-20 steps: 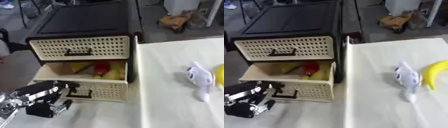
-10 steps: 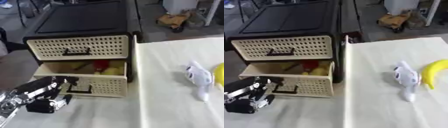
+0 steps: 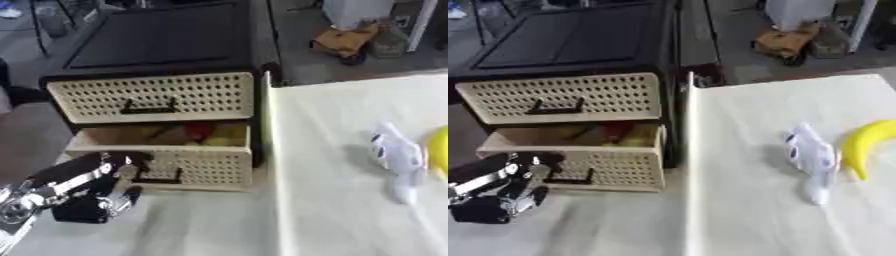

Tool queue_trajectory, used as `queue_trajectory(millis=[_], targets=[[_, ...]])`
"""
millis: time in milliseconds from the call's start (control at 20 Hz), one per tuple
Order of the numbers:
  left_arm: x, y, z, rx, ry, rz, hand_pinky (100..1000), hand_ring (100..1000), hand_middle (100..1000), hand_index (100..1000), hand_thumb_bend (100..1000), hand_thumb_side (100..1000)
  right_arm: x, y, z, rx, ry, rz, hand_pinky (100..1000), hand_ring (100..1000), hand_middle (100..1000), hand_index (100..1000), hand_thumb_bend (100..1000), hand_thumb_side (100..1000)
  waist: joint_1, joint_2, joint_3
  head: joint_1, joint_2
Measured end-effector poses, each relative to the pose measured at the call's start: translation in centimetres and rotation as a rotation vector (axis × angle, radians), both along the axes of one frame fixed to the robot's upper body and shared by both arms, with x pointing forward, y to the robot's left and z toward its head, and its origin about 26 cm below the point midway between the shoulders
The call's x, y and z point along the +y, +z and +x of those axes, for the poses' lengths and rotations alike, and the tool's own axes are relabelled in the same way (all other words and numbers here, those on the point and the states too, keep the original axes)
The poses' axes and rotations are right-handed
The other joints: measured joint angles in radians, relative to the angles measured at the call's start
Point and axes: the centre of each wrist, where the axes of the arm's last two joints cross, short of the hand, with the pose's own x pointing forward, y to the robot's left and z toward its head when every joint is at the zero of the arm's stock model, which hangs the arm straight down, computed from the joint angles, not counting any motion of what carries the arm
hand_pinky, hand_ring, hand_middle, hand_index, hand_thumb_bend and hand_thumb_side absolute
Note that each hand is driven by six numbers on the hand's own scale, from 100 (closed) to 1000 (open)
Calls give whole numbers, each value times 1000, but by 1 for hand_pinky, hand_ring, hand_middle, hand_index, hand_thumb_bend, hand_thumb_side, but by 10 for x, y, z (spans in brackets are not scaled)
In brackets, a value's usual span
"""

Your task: Pick up objects from table and place into drawer.

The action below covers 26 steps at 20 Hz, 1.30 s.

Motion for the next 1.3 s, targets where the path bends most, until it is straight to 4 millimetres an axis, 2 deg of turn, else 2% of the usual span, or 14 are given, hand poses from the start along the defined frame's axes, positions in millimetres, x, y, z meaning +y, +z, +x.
queue_trajectory(millis=[350,400,550,750,1150,1300], targets=[[3,0,1,-27,47,-1,139,267,800,1000,100,749,0,-1,0,3,0,-4,749,865,592,689,374,964,0,5,7,0,-2],[3,0,1,-18,51,3,145,269,804,1000,100,738,0,-1,0,3,0,-5,749,865,592,689,374,963,0,5,9,0,-2],[2,2,0,3,52,16,136,262,743,1000,100,747,0,-1,0,5,-2,-9,749,866,592,689,376,963,0,5,10,0,-2],[0,5,-2,26,25,37,104,245,731,973,100,734,0,-1,0,6,-3,-13,750,866,592,689,381,964,0,9,8,-1,-2],[1,4,-9,17,77,192,110,259,816,1000,100,697,-4,-7,1,28,-21,-13,751,867,592,690,377,959,-3,-4,35,-11,13],[3,3,-11,8,96,244,107,259,783,1000,100,724,-4,-8,1,33,-24,-13,751,867,592,690,372,959,-3,-10,41,-15,19]])
